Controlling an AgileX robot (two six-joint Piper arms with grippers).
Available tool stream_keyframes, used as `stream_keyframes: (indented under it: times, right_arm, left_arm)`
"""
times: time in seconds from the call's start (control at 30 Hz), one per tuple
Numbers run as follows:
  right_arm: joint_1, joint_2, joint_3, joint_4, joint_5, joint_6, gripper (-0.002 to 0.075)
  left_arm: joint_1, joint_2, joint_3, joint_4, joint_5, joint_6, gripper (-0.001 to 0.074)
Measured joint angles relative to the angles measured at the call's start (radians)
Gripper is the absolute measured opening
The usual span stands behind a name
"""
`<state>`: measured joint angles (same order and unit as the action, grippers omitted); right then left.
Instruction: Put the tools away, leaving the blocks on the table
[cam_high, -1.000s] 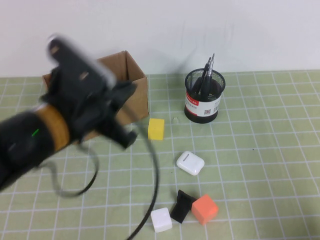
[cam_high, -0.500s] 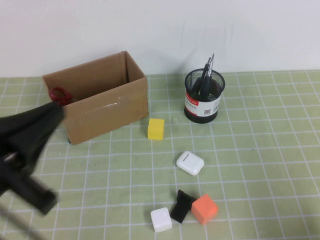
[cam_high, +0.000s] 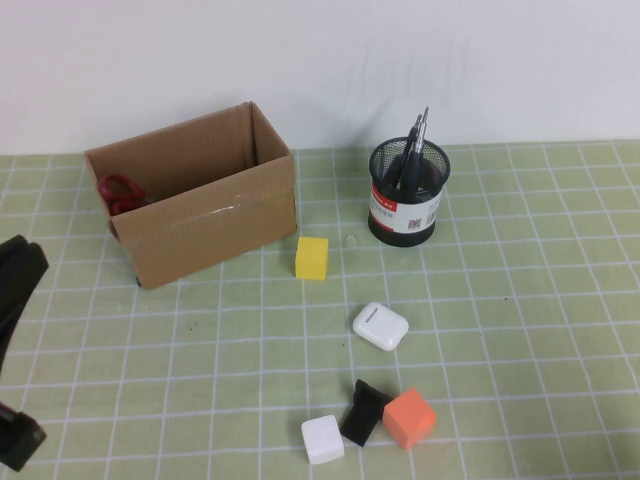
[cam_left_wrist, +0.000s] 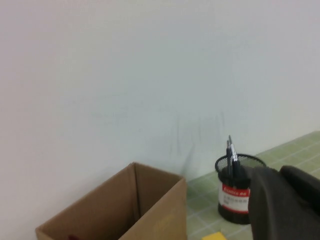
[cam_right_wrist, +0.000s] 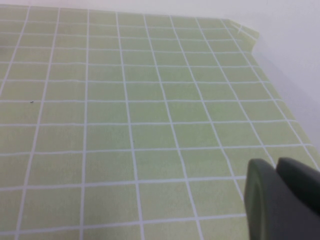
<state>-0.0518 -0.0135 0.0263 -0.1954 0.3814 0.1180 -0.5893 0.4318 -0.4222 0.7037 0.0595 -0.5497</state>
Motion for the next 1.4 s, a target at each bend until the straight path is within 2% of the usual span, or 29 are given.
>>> stream_keyframes:
  times: [0.37, 0.7, 0.83, 1.0, 1.23, 1.4]
  right_arm:
    - [0.000, 0.000, 0.000, 0.000, 0.000, 0.000, -0.0011]
    - [0.000, 0.000, 0.000, 0.000, 0.000, 0.000, -0.0011]
    - [0.000, 0.000, 0.000, 0.000, 0.000, 0.000, -0.0011]
    - [0.000, 0.000, 0.000, 0.000, 0.000, 0.000, -0.0011]
    - [0.000, 0.000, 0.000, 0.000, 0.000, 0.000, -0.0011]
    - [0.000, 0.000, 0.000, 0.000, 0.000, 0.000, -0.0011]
  left_arm:
    - [0.000, 0.000, 0.000, -0.008, 0.121, 0.000, -0.0003]
    - [0.000, 0.000, 0.012, -0.012, 0.087, -0.005, -0.0003]
    - [0.014, 0.000, 0.012, -0.158, 0.077, 0.057, -0.0004]
    - [0.099, 0.000, 0.012, -0.354, 0.077, 0.183, -0.0003]
    - [0.242, 0.000, 0.014, -0.408, 0.085, 0.216, -0.0004]
    - [0.313, -0.026, 0.066, -0.472, 0.089, 0.227, -0.0004]
